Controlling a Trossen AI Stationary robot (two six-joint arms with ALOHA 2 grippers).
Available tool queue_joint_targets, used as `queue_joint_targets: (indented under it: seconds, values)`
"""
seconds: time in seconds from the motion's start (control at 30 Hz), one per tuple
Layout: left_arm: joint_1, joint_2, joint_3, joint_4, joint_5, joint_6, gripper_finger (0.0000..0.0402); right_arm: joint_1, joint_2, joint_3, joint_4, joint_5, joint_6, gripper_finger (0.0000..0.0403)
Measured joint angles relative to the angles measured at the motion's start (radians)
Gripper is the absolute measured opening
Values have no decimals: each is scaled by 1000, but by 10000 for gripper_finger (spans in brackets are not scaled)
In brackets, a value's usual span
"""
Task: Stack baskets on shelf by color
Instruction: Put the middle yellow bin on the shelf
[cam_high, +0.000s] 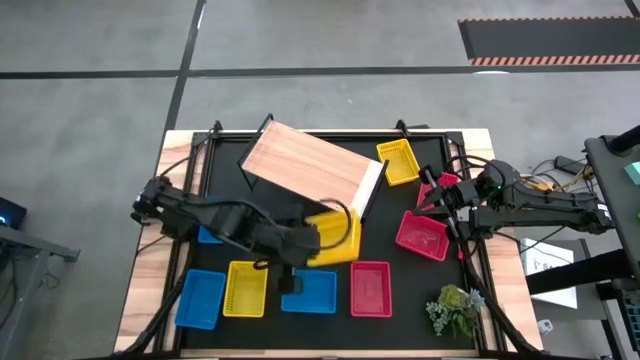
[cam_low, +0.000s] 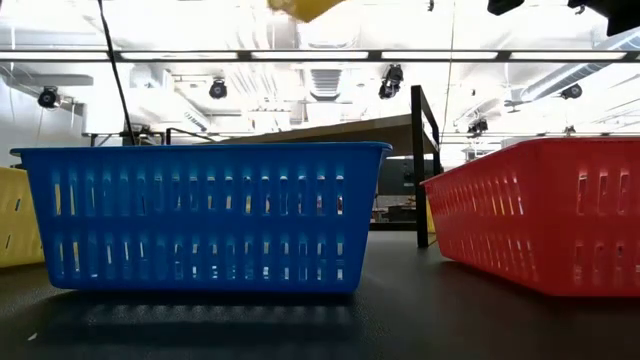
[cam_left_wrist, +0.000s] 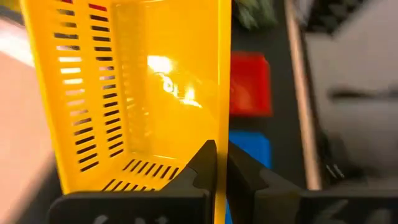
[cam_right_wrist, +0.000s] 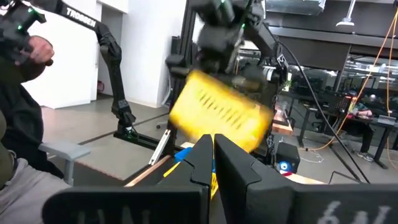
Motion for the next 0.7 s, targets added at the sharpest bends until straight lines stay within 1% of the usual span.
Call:
queue_joint_targets:
  seconds: [0.1,0.13,0.23,0.33,0.47,0.6,0.7]
  values:
    - [31,-1,45,-2,-184,6,0,0,0,0,-1,0,5,9]
    - [47,-1,52,-2,-231,6,0,0,0,0,-1,0,9,9]
    - [115,-1,55,-3,-318,-36,0,0,0,0,-8,0,9,9]
    - [200,0,47,-32,-325,-87,0,0,0,0,-17,0,9,9]
    - [314,20,26,-109,-291,-146,0,0,0,0,-22,0,9,9]
    - [403,41,-29,-169,-285,-171,0,0,0,0,-22,0,9,9]
    - [450,49,-68,-179,-235,-193,0,0,0,0,-28,0,9,9]
